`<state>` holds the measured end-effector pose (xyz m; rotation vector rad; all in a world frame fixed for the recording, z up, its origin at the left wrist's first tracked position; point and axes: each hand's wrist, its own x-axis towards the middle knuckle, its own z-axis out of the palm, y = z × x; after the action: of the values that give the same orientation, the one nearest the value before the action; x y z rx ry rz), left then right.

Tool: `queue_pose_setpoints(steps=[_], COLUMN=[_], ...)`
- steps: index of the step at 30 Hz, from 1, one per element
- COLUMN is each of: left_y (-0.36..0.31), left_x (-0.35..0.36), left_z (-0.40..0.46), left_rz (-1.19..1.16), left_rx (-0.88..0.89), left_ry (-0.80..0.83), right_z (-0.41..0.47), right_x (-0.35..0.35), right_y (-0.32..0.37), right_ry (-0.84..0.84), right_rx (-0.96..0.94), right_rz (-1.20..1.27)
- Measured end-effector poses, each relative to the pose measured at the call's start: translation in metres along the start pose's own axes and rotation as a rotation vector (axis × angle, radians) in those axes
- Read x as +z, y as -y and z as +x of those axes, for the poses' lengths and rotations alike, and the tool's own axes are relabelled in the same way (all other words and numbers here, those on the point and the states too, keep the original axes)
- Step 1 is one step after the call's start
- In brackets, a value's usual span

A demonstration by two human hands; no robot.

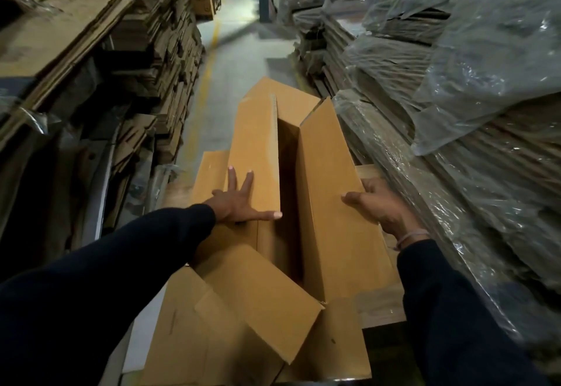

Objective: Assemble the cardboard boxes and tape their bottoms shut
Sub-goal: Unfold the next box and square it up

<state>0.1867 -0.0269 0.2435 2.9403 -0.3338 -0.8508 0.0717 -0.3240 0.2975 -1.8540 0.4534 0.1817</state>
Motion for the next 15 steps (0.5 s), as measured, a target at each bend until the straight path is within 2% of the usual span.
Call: queue_pose_setpoints(steps=[7, 10, 15], left_y=[0.025, 0.022, 0.023], left_x=[0.029, 0.049, 0.100], left_z=[-0.016, -0.049, -0.106], left_rz=[0.141, 0.192, 0.097], left_rx=[0.111, 0.088, 0.042], left_ry=[-0.140, -0.162, -0.123], right_z=[0.004, 0.005, 0.005], right_x=[0.001, -0.009, -0.026], right_y=[0.007, 0.008, 0.005], right_ry=[-0.056, -0.073, -0.035], right_rx=[-0.003, -0.015, -0.019], right_rz=[0.007, -0.033, -0.074])
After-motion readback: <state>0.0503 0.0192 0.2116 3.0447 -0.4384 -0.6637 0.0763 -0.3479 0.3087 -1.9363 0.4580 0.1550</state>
